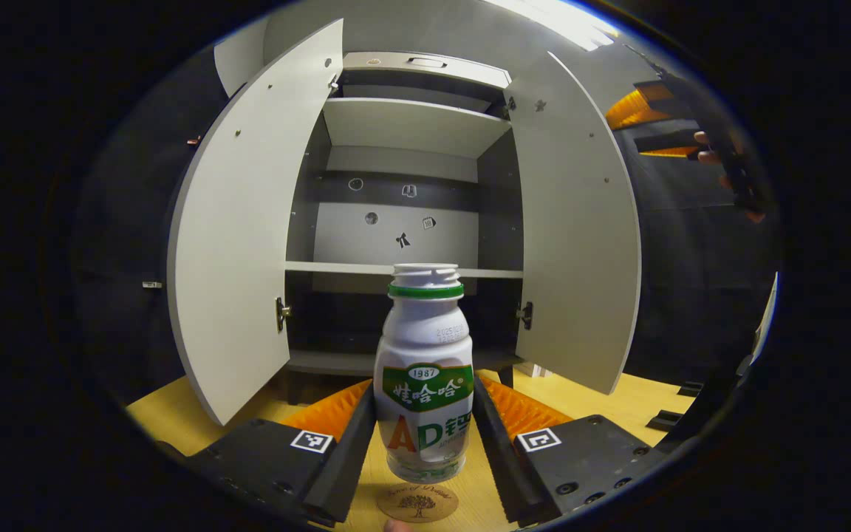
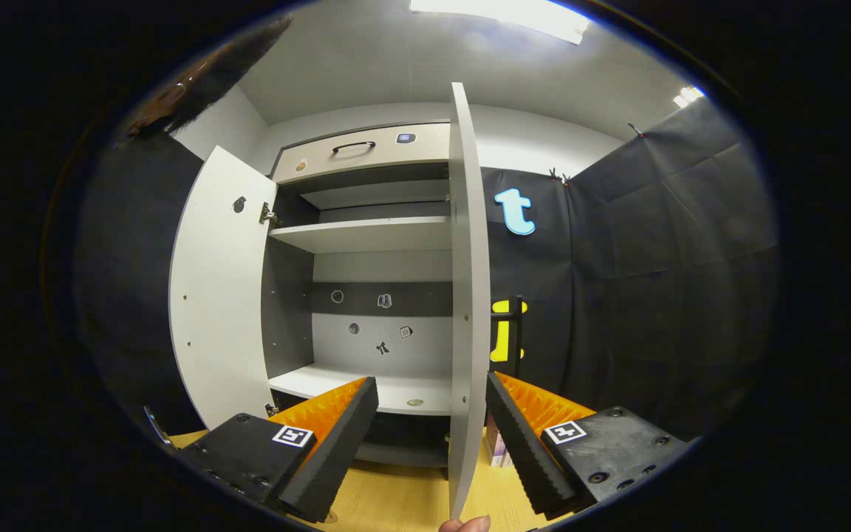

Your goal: Grasp the bottle in the cabinet with the left hand and place it on the coaster, then close the right door with the right hand and the left door with the left hand.

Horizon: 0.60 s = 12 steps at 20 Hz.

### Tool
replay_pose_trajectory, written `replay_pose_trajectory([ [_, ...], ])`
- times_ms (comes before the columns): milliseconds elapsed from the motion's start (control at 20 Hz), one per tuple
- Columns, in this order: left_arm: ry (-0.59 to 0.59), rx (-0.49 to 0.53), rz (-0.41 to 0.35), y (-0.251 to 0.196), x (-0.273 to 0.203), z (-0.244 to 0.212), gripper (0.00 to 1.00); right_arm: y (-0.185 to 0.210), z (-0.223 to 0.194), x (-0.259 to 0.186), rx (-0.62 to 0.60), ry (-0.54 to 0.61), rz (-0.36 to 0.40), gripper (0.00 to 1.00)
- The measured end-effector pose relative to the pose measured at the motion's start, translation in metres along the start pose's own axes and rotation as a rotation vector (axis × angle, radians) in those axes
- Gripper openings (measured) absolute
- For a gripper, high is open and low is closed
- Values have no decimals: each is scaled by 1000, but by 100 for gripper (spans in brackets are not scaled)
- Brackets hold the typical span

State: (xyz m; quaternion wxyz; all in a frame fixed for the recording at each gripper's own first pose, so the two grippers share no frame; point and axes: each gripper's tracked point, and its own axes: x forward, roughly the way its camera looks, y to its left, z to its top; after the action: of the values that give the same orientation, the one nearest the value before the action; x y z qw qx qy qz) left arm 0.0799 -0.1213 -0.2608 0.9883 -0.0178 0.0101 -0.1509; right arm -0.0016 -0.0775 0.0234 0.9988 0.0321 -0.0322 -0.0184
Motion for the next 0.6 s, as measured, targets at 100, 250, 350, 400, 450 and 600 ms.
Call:
replay_pose_trajectory([
  [100,27,23,15,3,-2,-28,75,11,-3,1,-21,15,30,97],
  [250,37,3,39,10,1,-51,76,24,-11,-1,-45,47,67,97],
  [350,51,-6,56,12,2,-63,76,28,-14,-2,-61,64,81,97],
  [400,54,-4,59,10,1,-69,76,30,-14,-2,-67,68,87,97],
  [450,60,-6,60,10,0,-75,76,31,-14,-3,-68,71,89,97],
  [600,64,-18,66,8,0,-84,76,36,-16,-5,-59,93,95,97],
])
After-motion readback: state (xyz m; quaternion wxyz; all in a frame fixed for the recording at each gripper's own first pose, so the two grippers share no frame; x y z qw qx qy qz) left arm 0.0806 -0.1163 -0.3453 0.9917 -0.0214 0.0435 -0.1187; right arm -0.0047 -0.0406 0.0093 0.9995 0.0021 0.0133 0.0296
